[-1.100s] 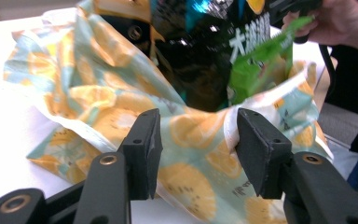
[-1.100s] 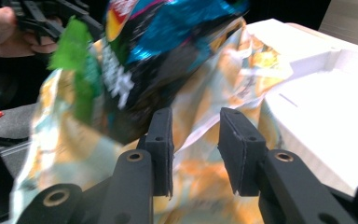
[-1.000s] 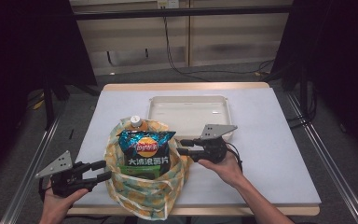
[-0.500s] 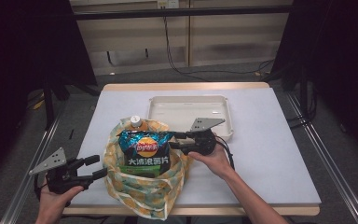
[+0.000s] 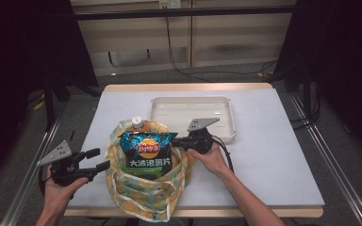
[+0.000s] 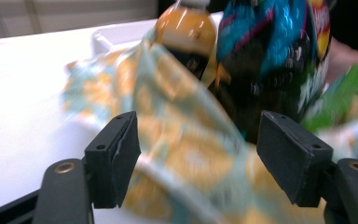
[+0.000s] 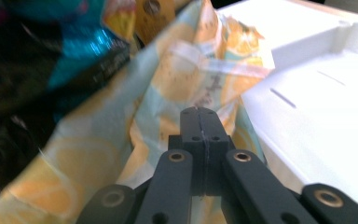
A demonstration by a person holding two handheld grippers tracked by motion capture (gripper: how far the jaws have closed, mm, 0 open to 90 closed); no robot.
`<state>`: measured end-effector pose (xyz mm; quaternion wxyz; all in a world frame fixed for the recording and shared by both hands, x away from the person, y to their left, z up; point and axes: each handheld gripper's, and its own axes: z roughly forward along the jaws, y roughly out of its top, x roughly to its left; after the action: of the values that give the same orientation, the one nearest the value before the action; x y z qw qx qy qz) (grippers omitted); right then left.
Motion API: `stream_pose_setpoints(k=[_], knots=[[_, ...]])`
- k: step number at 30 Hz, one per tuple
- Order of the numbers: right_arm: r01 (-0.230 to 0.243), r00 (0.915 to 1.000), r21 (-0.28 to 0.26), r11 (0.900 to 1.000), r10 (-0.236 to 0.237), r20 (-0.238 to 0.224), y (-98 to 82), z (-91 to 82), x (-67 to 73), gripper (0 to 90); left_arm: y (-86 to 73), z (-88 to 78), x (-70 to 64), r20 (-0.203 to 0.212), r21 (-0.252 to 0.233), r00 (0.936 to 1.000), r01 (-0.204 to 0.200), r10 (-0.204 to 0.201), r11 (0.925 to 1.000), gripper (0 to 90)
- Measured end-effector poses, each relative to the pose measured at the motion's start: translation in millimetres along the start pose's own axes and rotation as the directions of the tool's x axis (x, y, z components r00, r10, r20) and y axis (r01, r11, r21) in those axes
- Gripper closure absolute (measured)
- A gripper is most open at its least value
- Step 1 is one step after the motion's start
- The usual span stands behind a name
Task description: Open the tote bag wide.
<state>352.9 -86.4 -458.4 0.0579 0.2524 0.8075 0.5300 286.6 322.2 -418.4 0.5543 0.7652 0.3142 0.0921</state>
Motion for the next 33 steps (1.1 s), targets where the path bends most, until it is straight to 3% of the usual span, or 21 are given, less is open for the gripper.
stream_pose_setpoints(k=[3, 4, 6, 12, 15, 17, 19, 22, 27, 33], knots=[[-0.005, 0.9999, 0.038, 0.999, 0.004, 0.017, -7.6, -1.9, -1.9, 90.0, 6.8, 13.8, 8.7, -0.036, 0.023, 0.9992, -0.018, 0.019, 0.9996, 29.8], [-0.007, 0.9997, 0.05, 0.999, 0.006, 0.022, -10.7, -2.8, -3.3, 90.0, 7.6, 17.8, 11.9, -0.029, 0.034, 0.9995, -0.011, 0.012, 0.9994, 29.8], [-0.012, 0.9995, 0.068, 0.998, 0.01, 0.03, -16.4, -4.7, -6.0, 90.0, 8.1, 26.5, 15.8, -0.049, 0.073, 0.9984, -0.023, 0.027, 0.9971, 29.7], [-0.002, 0.9981, 0.126, 0.992, -0.006, 0.061, -30.9, -7.2, -8.2, 90.0, -1.3, 49.2, 27.5, -0.042, 0.132, 0.999, 0.02, -0.015, 0.9911, 26.5], [0.008, 0.9972, 0.155, 0.988, -0.019, 0.072, -36.2, -5.7, -7.9, 90.0, -9.8, 57.5, 26.8, -0.04, 0.175, 0.9992, 0.001, 0.006, 0.9846, 27.5], [0.028, 0.9961, 0.164, 0.986, -0.041, 0.078, -35.9, -4.4, -5.1, 90.0, -13.7, 60.4, 26.3, -0.024, 0.168, 0.9997, 0.011, -0.007, 0.9858, 30.2], [0.032, 0.9954, 0.178, 0.984, -0.047, 0.083, -35.6, -2.8, -4.8, 90.0, -13.9, 60.0, 26.8, 0.007, 0.163, 0.9999, 0.012, -0.013, 0.9866, 36.8], [0.022, 0.9967, 0.19, 0.982, -0.036, 0.072, -35.3, -1.2, -6.4, 90.0, -13.8, 57.4, 23.7, 0.04, 0.148, 0.9992, -0.005, -0.001, 0.989, 57.2], [0.002, 0.9983, 0.144, 0.99, -0.011, 0.057, -33.5, -1.3, -7.6, 90.0, -14.8, 47.5, 24.6, 0.051, 0.129, 0.9987, -0.001, -0.006, 0.9917, 84.3], [0.019, 0.9987, 0.13, 0.991, -0.025, 0.046, -27.0, 5.8, 0.3, 89.1, -20.3, 35.7, 23.3, 0.013, 0.123, 0.9998, 0.015, -0.016, 0.9923, 88.1]])
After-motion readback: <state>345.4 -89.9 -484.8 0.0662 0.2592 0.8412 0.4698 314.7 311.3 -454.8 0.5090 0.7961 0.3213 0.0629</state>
